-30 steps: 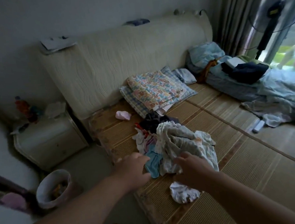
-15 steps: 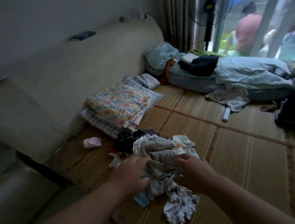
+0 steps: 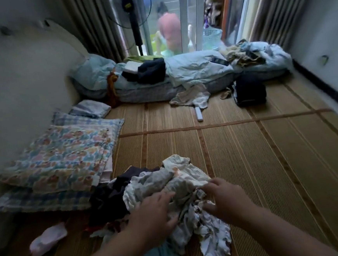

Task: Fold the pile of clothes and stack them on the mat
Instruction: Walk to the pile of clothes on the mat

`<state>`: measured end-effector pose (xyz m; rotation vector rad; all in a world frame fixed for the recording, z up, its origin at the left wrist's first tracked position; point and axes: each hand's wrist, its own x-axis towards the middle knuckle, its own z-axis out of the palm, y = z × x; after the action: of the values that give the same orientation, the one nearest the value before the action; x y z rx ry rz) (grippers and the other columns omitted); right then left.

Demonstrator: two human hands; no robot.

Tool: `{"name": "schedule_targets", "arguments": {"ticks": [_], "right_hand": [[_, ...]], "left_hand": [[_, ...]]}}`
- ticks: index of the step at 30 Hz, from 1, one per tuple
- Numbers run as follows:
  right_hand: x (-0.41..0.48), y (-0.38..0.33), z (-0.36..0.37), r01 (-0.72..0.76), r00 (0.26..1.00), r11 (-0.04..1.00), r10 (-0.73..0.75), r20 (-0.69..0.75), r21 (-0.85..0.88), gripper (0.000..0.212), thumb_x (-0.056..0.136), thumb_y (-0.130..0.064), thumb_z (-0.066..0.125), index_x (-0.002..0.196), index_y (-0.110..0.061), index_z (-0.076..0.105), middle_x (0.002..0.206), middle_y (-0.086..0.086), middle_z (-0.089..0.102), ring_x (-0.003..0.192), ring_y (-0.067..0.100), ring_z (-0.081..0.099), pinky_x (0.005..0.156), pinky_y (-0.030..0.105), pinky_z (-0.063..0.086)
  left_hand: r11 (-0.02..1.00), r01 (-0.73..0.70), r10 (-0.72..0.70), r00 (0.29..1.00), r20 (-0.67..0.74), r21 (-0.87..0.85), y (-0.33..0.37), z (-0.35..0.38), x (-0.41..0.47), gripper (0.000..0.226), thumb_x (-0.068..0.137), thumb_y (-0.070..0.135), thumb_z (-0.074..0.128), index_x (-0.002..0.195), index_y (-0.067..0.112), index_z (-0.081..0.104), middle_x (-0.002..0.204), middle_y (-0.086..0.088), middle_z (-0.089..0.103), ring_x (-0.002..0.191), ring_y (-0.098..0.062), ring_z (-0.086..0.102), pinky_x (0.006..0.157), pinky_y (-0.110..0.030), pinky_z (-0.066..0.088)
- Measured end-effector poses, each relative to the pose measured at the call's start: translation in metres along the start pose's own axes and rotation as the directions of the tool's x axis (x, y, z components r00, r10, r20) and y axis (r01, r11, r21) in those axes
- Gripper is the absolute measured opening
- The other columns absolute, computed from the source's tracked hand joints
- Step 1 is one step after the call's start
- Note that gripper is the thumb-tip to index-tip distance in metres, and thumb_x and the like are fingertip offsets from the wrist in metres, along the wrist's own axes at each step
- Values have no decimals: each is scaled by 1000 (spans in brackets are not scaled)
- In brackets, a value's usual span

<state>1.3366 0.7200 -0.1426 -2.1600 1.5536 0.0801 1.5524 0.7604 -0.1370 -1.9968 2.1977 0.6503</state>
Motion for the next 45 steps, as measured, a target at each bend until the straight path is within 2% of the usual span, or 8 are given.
{"name": "schedule_targets", "arguments": {"ticks": [10,19,24,27,31,39,41,45], "right_hand": [[21,-18,58,-96,995,995,94,-44,-27,52,85,-54,54,133,-39,44,141,-13,41,123,9,46,102,40,35],[84,53,162,-25,998,999,23,-56,-35,55,88,-51,53,139,-38,39,146,-11,37,130,11,40,108,42,30],[122,88,238,37,990,999,-39,-133,-23,59,84,-55,55,138,-37,39,142,-10,43,128,12,43,104,45,36],[142,102,280,85,977,996,-86,-196,-12,69,78,-68,42,139,-37,37,138,-9,48,125,14,45,100,46,39],[163,113,319,128,941,992,-123,-314,-5,81,71,-74,34,141,-33,38,133,-6,52,118,15,51,95,46,43],[141,110,327,116,911,978,-174,-373,-173,78,71,-73,35,136,-33,45,134,-2,54,121,22,52,95,49,45],[114,103,318,83,920,975,-155,-359,-207,69,75,-69,45,137,-37,42,139,-5,50,125,21,49,99,50,41],[54,84,303,78,901,974,-160,-402,-214,62,81,-58,58,137,-36,42,141,-4,48,124,21,49,101,50,38]], "left_hand": [[995,-102,102,995,-15,13,-54,35,44,60,88,48,50,144,37,30,145,9,35,131,-18,35,109,-44,28],[997,-50,45,996,-72,-64,-56,166,114,62,87,51,50,144,38,30,149,8,31,139,-14,25,114,-45,23],[993,-93,76,978,-196,-77,-65,246,153,62,81,55,48,140,37,39,145,6,39,135,-16,34,111,-46,30],[985,-160,130,936,-326,-67,-75,290,170,65,74,57,37,132,32,52,134,3,53,126,-18,47,103,-47,40],[980,-201,184,874,-450,11,-88,330,185,58,76,54,46,126,29,58,127,2,58,121,-21,52,95,-47,44],[985,-162,169,866,-470,56,-84,345,172,61,77,58,46,133,33,51,137,1,49,130,-24,42,104,-53,35],[987,-154,155,877,-454,38,-77,341,152,63,80,59,45,137,35,45,144,2,42,135,-21,34,108,-53,30],[984,-176,158,849,-505,11,-62,328,94,80,68,67,22,137,36,46,145,3,42,136,-21,34,109,-51,29]]}}
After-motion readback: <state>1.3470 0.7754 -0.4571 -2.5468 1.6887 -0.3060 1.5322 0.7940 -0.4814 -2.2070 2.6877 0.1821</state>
